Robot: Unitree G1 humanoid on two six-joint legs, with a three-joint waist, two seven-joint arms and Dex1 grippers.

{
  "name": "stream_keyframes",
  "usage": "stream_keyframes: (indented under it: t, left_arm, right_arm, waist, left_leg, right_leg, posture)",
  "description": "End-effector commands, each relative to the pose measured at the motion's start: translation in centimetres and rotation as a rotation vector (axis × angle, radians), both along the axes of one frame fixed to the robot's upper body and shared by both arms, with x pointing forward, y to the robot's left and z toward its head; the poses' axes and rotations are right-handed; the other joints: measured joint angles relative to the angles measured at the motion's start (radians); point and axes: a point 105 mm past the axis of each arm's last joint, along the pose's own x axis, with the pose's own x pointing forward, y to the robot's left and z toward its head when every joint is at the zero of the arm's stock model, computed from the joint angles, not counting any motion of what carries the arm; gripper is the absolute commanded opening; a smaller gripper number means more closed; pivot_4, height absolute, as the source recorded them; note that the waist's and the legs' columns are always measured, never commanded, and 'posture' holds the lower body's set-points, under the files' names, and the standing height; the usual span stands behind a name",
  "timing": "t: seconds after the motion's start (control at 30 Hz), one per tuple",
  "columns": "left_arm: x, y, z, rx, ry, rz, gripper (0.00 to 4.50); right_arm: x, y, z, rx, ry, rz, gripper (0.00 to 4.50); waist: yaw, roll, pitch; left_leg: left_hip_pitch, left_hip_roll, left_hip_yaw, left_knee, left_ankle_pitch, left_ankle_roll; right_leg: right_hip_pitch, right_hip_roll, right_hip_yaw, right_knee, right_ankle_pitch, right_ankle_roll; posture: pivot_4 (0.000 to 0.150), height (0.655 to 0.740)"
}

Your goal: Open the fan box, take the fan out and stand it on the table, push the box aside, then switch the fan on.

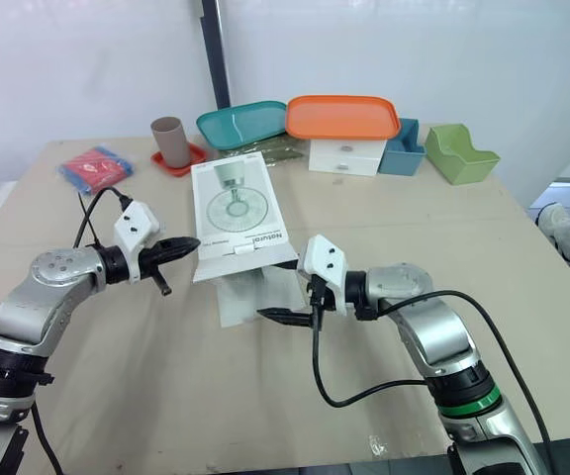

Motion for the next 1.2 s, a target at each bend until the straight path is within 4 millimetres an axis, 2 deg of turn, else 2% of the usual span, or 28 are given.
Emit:
stream_keyframes:
  t: [0.03,0.13,0.17,0.23,0.27,0.4,0.43,0.47,0.57,0.8,0.87,0.93,1.13,1.2]
  left_arm:
    - [0.5,0.6,-0.6,0.005,0.002,0.042,0.07]
    - [0.7,0.2,-0.2,-0.012,-0.03,0.049,0.01]
    - [0.7,0.1,-0.1,-0.017,-0.037,0.05,0.0]
    - [0.8,0.1,0.0,-0.023,-0.045,0.054,0.0]
    - [0.8,0.1,0.0,-0.024,-0.046,0.054,0.0]
    - [0.8,0.0,0.0,-0.024,-0.047,0.054,0.0]
    - [0.9,0.1,0.2,-0.026,-0.054,0.058,0.0]
    - [0.9,0.1,0.3,-0.027,-0.06,0.06,0.0]
    - [0.9,0.1,0.4,-0.029,-0.065,0.063,0.0]
    - [0.8,1.0,1.8,-0.087,-0.118,0.074,0.0]
    - [0.8,1.1,2.2,-0.105,-0.133,0.074,0.0]
    - [0.4,1.1,3.7,-0.168,-0.175,0.068,0.0]
    - [-0.3,1.8,6.2,-0.25,-0.256,0.079,0.0]
    - [-0.4,1.8,6.5,-0.258,-0.266,0.079,0.0]
  right_arm:
    - [0.2,0.1,2.5,0.064,-0.107,0.008,4.5]
    - [1.1,-0.1,3.2,0.088,-0.177,-0.032,4.24]
    - [1.4,-0.1,3.5,0.094,-0.2,-0.046,3.81]
    - [1.7,-0.2,3.7,0.106,-0.215,-0.06,3.3]
    - [1.8,-0.1,3.7,0.112,-0.221,-0.063,2.64]
    - [2.0,-0.1,3.9,0.122,-0.232,-0.066,0.89]
    - [2.5,0.1,4.6,0.144,-0.275,-0.09,0.35]
    - [2.9,0.2,5.1,0.16,-0.306,-0.108,0.04]
    - [3.4,0.3,5.6,0.18,-0.342,-0.127,0.04]
    - [5.9,0.7,6.6,0.222,-0.406,-0.242,0.04]
    - [6.3,0.7,6.5,0.211,-0.411,-0.257,0.04]
    - [7.1,0.8,5.8,0.166,-0.413,-0.29,0.04]
    - [8.3,1.2,4.4,0.087,-0.392,-0.338,0.04]
    - [8.4,1.3,4.2,0.079,-0.383,-0.345,0.04]
  waist:
    - [0.0,0.0,0.0]
    - [0.0,-0.001,0.001]
    - [0.0,-0.001,0.001]
    - [0.001,-0.003,0.002]
    - [0.001,-0.003,0.002]
    - [0.001,-0.003,0.002]
    - [0.001,-0.003,0.002]
    - [0.0,-0.003,0.002]
    - [0.001,-0.003,0.002]
    - [0.001,-0.003,0.002]
    - [0.001,-0.003,0.002]
    - [0.001,-0.003,0.002]
    - [0.0,-0.003,0.002]
    - [0.0,-0.003,0.002]
  left_leg:
    - [0.0,0.0,0.0,0.0,0.0,0.0]
    - [-0.001,0.0,0.0,0.0,0.0,0.0]
    - [-0.001,0.0,0.0,0.0,0.0,0.0]
    - [-0.003,0.0,-0.001,0.0,0.0,0.0]
    - [-0.003,0.0,-0.001,0.0,0.0,-0.001]
    - [-0.004,0.0,-0.001,0.0,0.0,-0.001]
    - [-0.004,0.0,-0.001,0.0,0.0,0.0]
    - [-0.004,0.0,-0.001,0.0,0.0,0.0]
    - [-0.003,0.0,0.0,0.0,0.0,-0.001]
    - [-0.004,0.0,0.0,0.0,0.001,-0.002]
    - [-0.004,0.0,-0.001,-0.001,0.001,-0.002]
    - [-0.004,0.0,0.0,-0.001,0.001,-0.002]
    - [-0.005,0.0,0.001,-0.001,0.001,-0.003]
    - [-0.005,0.0,0.002,-0.001,0.001,-0.003]
  right_leg:
    - [0.0,0.0,0.0,0.0,0.0,0.0]
    - [-0.001,0.0,0.0,0.0,0.0,0.0]
    - [-0.001,0.0,0.0,0.0,0.0,0.0]
    - [-0.003,0.0,0.0,0.0,0.0,0.0]
    - [-0.003,0.0,0.0,0.0,0.0,0.0]
    - [-0.003,0.0,-0.001,0.0,0.0,0.0]
    - [-0.004,-0.001,-0.001,0.0,0.0,0.0]
    - [-0.003,-0.001,-0.001,0.0,0.0,0.0]
    - [-0.004,0.0,-0.001,0.0,0.001,-0.001]
    - [-0.005,0.0,-0.001,0.0,0.001,-0.001]
    - [-0.005,-0.001,-0.001,0.0,0.001,-0.001]
    - [-0.005,-0.001,-0.001,0.0,0.001,-0.001]
    - [-0.007,-0.001,0.0,0.0,0.001,-0.002]
    - [-0.008,-0.001,0.0,0.001,0.002,-0.002]
  posture:
    - [0.15,0.74]
    - [0.15,0.74]
    - [0.15,0.74]
    - [0.15,0.74]
    - [0.15,0.74]
    - [0.15,0.74]
    - [0.15,0.74]
    - [0.15,0.74]
    - [0.15,0.74]
    - [0.15,0.74]
    - [0.15,0.74]
    - [0.15,0.74]
    - [0.15,0.74]
    - [0.15,0.74]
